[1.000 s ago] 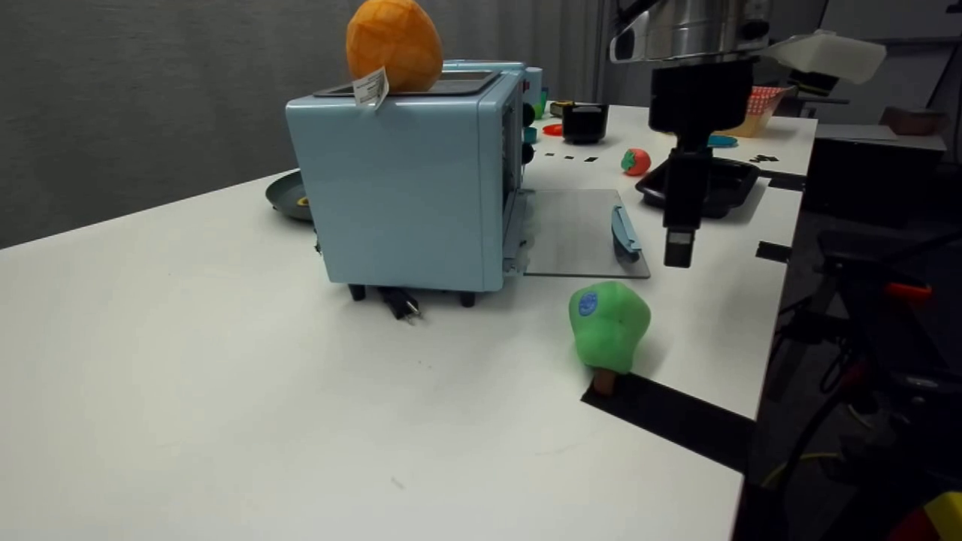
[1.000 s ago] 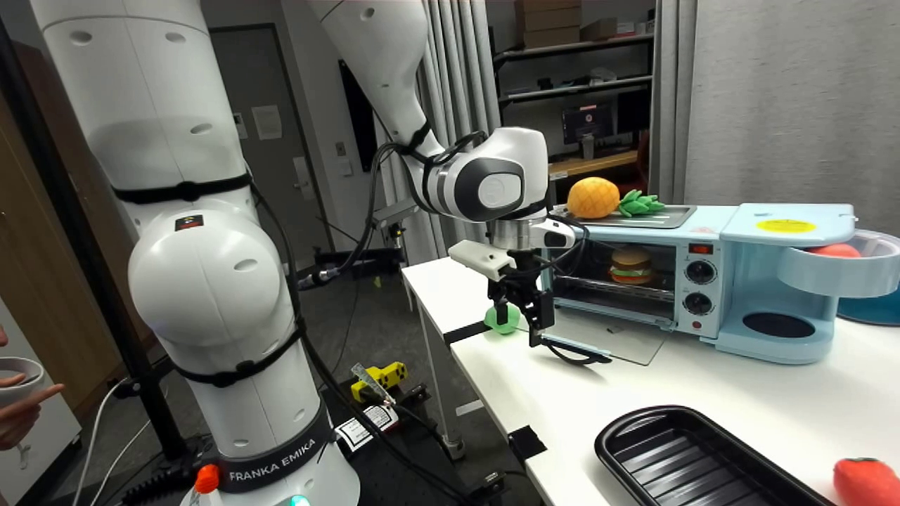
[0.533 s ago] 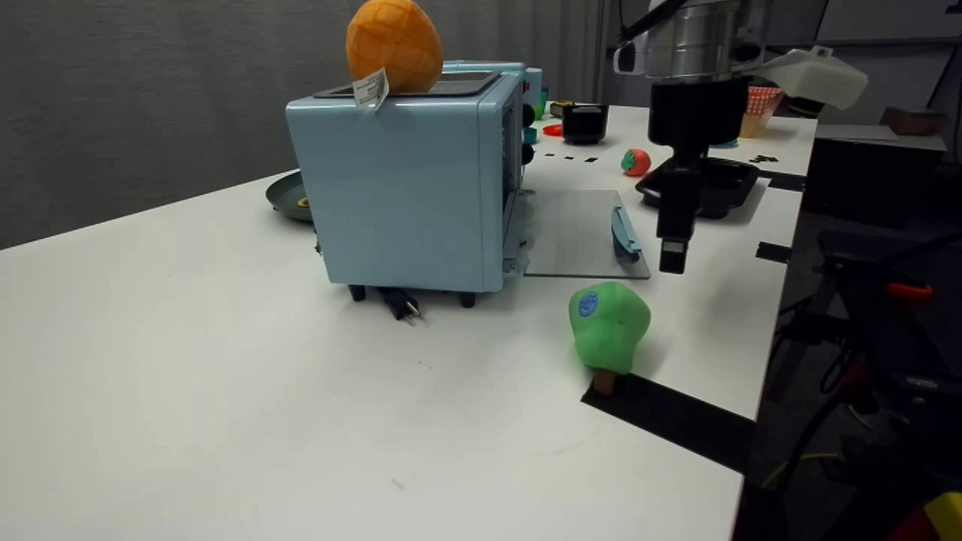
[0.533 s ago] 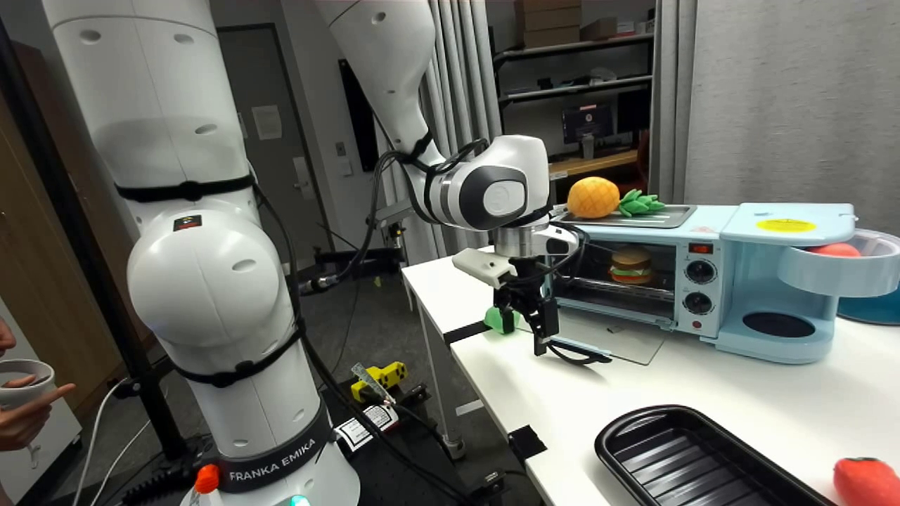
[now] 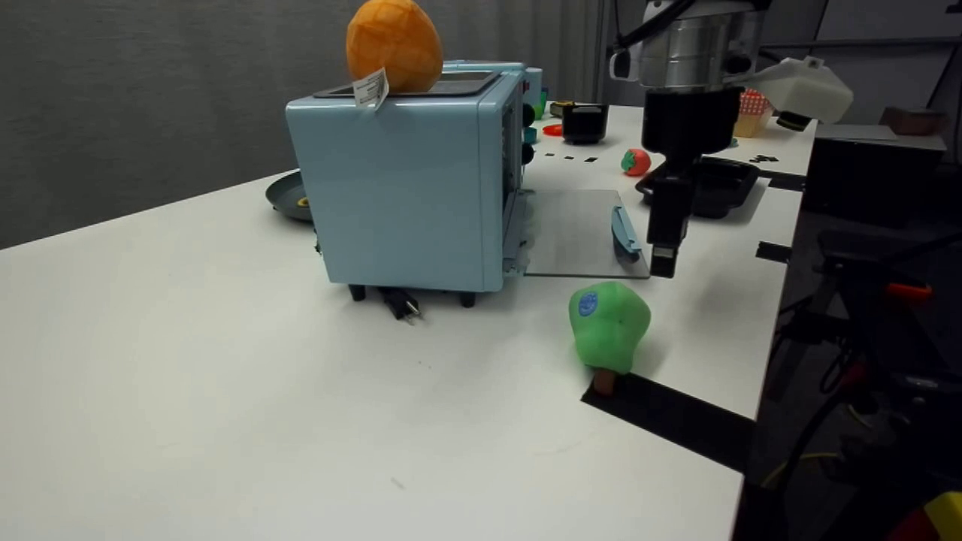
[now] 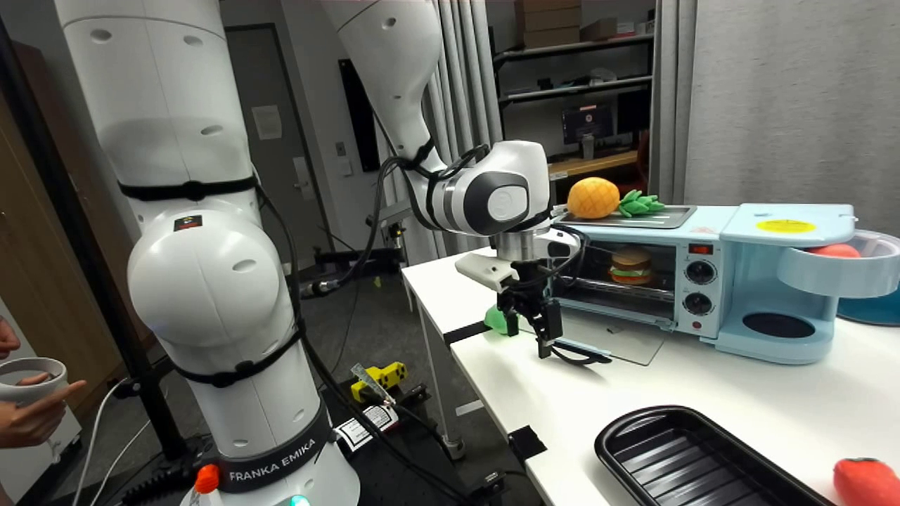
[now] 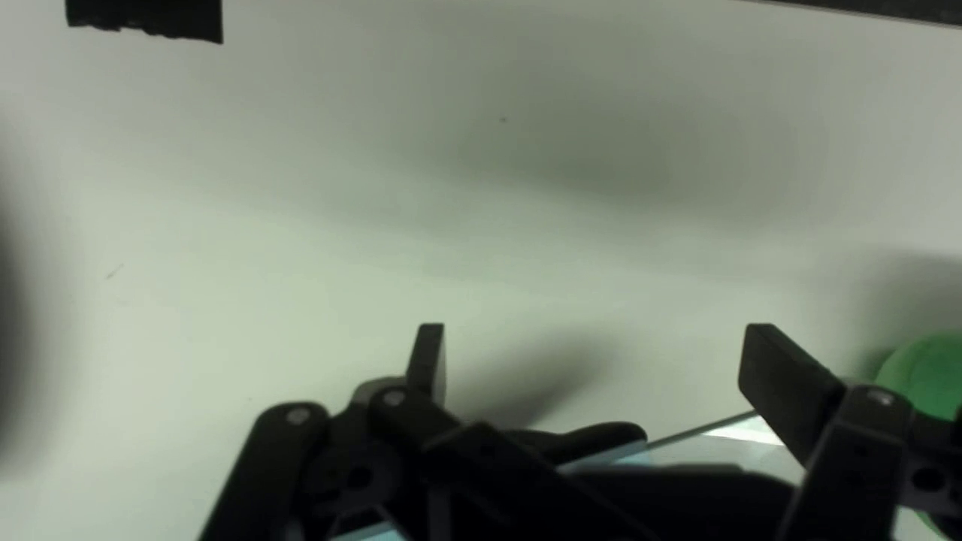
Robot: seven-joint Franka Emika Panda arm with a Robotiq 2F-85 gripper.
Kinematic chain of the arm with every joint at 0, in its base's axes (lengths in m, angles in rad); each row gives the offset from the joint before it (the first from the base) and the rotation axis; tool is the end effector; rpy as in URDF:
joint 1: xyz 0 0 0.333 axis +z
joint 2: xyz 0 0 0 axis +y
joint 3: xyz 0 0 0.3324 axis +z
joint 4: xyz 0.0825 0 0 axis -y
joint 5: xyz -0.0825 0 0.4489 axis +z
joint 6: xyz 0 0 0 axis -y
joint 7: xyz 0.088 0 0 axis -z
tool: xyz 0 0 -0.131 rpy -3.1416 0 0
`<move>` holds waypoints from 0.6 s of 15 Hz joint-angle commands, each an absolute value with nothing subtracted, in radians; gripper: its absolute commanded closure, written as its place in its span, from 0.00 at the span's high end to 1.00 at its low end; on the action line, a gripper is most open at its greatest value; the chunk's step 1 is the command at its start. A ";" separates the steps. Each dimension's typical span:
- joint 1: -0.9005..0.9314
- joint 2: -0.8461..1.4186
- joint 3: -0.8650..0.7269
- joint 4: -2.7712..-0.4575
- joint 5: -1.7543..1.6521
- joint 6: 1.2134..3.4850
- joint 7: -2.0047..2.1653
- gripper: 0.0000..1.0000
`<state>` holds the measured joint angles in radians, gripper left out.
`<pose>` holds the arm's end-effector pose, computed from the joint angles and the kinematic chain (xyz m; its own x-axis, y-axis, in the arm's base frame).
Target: Remove the pear plushie from the oven door then close the oven door
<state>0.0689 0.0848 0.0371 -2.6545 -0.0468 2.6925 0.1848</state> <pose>0.4411 0.0485 0.1415 0.9984 -0.0367 -0.0434 -0.0357 -0.9991 0.0236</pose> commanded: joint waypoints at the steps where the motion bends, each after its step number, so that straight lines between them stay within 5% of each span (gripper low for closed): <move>1: 0.071 0.111 0.015 -2.634 -0.110 2.739 0.257 1.00; 9: 0.082 0.111 0.000 -2.639 -0.197 2.755 0.382 1.00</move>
<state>0.0693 0.0943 0.0290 -2.6513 -0.1153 2.7038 0.2853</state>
